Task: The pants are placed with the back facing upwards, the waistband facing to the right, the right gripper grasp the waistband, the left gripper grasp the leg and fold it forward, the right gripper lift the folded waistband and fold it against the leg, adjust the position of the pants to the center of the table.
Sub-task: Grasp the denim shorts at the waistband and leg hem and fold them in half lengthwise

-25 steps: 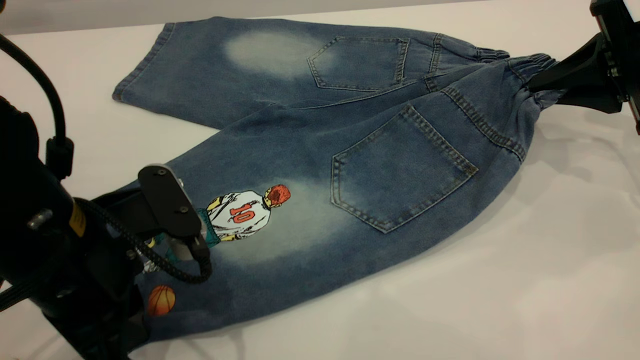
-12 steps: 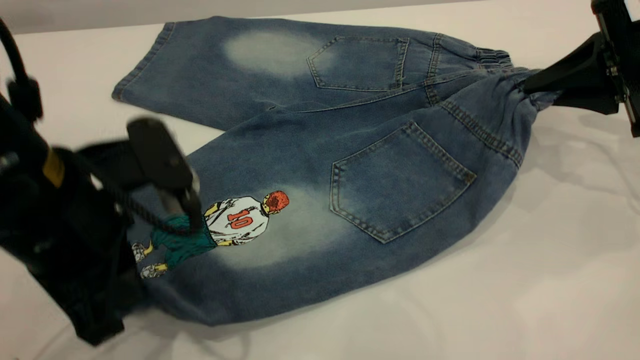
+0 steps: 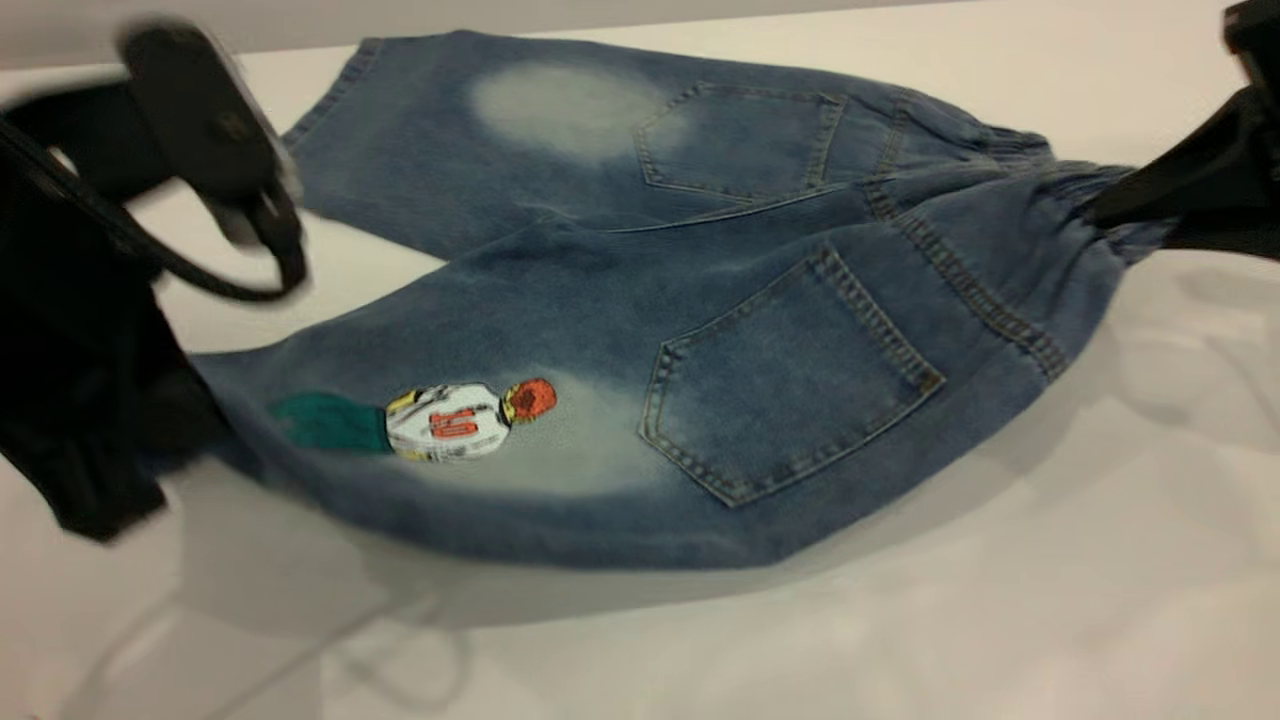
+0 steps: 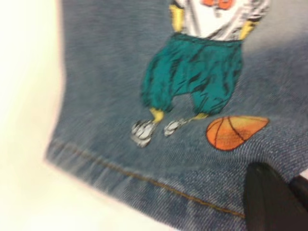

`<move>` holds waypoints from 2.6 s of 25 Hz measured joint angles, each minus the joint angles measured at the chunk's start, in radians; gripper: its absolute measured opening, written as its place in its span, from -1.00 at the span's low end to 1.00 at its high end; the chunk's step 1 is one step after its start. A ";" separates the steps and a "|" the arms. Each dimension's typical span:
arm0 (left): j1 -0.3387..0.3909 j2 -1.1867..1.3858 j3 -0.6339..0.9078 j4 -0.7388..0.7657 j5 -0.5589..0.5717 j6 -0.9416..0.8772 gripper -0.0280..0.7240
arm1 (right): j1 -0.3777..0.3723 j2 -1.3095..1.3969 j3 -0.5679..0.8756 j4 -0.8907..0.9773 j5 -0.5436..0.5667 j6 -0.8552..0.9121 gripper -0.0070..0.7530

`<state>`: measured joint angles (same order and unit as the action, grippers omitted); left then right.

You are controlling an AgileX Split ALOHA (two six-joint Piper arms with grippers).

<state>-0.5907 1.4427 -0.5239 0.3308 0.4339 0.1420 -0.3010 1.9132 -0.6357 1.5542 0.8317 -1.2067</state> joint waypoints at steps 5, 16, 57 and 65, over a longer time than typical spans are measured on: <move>0.000 -0.115 -0.004 0.201 0.027 -0.177 -0.87 | 0.000 -0.131 0.063 -0.074 -0.010 0.048 -0.88; 0.001 -0.129 -0.167 0.707 0.089 -0.557 -0.87 | 0.000 -0.160 0.060 -0.075 -0.022 0.075 -0.88; 0.241 0.446 -0.650 0.983 -0.106 -0.727 -0.87 | 0.001 0.020 -0.076 0.191 -0.015 0.540 -0.88; 0.241 0.547 -0.737 0.983 -0.106 -0.727 -0.87 | 0.001 0.064 -0.142 0.191 -0.036 0.580 -0.88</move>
<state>-0.3493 1.9897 -1.2609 1.3138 0.3282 -0.5854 -0.2998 1.9769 -0.7772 1.7452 0.7954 -0.6270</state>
